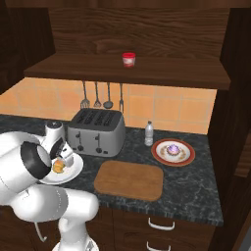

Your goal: From the different types of pastries on the counter, select a croissant and place it on the cutting board. Then retrieve a jar of jam from the cabinet and place it alongside the croissant on the cutting board.

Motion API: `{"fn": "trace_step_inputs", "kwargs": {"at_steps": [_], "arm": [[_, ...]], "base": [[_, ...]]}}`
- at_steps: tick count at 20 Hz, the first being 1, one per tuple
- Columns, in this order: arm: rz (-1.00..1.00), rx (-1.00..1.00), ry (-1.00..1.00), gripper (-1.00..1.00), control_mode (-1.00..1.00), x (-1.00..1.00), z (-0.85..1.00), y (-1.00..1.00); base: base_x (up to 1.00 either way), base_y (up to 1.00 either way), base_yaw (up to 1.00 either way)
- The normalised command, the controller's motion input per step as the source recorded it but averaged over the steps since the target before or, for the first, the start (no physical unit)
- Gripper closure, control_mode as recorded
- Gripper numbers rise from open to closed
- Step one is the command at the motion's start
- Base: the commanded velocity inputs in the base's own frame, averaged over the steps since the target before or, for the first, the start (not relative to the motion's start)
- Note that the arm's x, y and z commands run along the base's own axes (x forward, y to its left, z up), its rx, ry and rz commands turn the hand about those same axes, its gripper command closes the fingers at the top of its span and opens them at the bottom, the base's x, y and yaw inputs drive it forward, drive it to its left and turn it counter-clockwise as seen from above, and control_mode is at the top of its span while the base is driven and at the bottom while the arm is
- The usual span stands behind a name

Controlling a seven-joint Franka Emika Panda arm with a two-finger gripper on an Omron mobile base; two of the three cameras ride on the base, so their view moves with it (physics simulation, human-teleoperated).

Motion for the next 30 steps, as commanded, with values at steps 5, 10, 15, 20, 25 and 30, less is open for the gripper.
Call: {"fn": "trace_step_inputs", "kwargs": {"at_steps": [5, 10, 15, 20, 25, 30], "arm": [[-0.04, -0.13, 0.26, -1.00, -1.00, -0.04, -0.93, -0.19], [-0.01, -0.13, 0.21, -1.00, -1.00, -0.49, -1.00, -0.37], [-0.05, 0.10, 0.00, -1.00, -1.00, -0.79, -0.87, -0.99], [-0.19, 0.34, -0.14, -1.00, -1.00, -1.00, -0.97, -0.95], [-0.09, 0.18, -0.07, 1.00, -1.00, -0.31, -0.60, -0.03], [-0.18, 0.00, 0.31, 1.00, -1.00, 0.00, 0.63, -0.50]], "base": [[0.00, 0.00, 0.00], [0.00, 0.00, 0.00], [0.00, 0.00, 0.00], [0.00, 0.00, 0.00], [0.00, 0.00, 0.00], [0.00, 0.00, 0.00]]}}
